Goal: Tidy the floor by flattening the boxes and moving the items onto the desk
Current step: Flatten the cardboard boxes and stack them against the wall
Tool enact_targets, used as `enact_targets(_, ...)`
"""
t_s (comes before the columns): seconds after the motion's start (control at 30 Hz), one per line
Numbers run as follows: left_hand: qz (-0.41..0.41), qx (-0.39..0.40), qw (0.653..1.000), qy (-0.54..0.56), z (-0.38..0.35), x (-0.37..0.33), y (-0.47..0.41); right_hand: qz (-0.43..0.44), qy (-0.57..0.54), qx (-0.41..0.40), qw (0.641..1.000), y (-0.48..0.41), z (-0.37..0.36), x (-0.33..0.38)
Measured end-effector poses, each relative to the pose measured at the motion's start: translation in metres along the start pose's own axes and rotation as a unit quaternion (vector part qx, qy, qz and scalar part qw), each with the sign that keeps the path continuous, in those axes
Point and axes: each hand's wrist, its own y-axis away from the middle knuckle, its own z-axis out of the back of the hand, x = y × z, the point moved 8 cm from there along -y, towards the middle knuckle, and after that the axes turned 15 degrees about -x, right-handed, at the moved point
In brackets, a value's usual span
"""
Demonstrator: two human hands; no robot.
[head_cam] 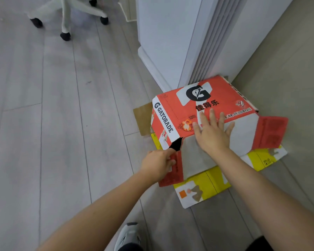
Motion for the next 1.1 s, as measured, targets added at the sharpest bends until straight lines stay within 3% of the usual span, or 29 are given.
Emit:
enact_targets(0.1, 0.055, 0.016, 0.998, 0.034, -0.007, 0.017, 0.034, 0.021, 0.02, 0.028, 0.999, 0.017, -0.028, 0.014)
enact_targets(0.17, 0.094, 0.06, 0.983, 0.143, -0.021, 0.021, 0.058, 0.014, 0.011, 0.033, 0.999, 0.026, -0.045, 0.013)
enact_targets(0.2, 0.133, 0.075, 0.963, 0.222, -0.027, 0.025, 0.066, 0.01, 0.004, 0.029, 1.0, 0.027, -0.051, 0.012)
enact_targets(0.27, 0.246, 0.079, 0.888, 0.38, -0.037, 0.042, 0.068, 0.011, -0.003, 0.019, 1.0, 0.022, -0.056, 0.013)
enact_targets(0.3, 0.282, 0.076, 0.863, 0.412, -0.045, 0.055, 0.065, 0.012, -0.004, 0.017, 1.0, 0.019, -0.058, 0.013)
enact_targets(0.33, 0.282, 0.077, 0.864, 0.409, -0.049, 0.063, 0.06, 0.012, -0.003, 0.018, 1.0, 0.016, -0.061, 0.013)
enact_targets(0.4, 0.206, 0.096, 0.919, 0.323, -0.056, 0.072, 0.048, 0.016, 0.006, 0.021, 1.0, 0.015, -0.069, 0.013)
enact_targets(0.47, 0.089, 0.114, 0.975, 0.169, -0.064, 0.081, 0.038, 0.024, 0.019, 0.028, 0.999, 0.019, -0.079, 0.013)
enact_targets(0.57, 0.003, 0.107, 0.993, -0.052, -0.069, 0.107, 0.028, 0.03, 0.031, 0.031, 0.999, 0.022, -0.088, 0.013)
enact_targets(0.63, -0.029, 0.077, 0.989, -0.125, -0.065, 0.118, 0.024, 0.027, 0.031, 0.041, 0.998, 0.022, -0.094, 0.013)
enact_targets(0.77, -0.111, 0.074, 0.978, -0.16, -0.069, 0.111, 0.021, -0.003, 0.035, 0.136, 0.99, 0.036, -0.129, -0.004)
enact_targets(0.93, -0.06, 0.051, 0.982, -0.172, -0.074, 0.136, 0.02, -0.004, 0.035, 0.201, 0.979, 0.072, -0.165, -0.025)
enact_targets(1.1, -0.043, -0.047, 0.988, -0.141, -0.065, 0.154, 0.028, -0.021, 0.039, 0.237, 0.97, 0.089, -0.189, -0.025)
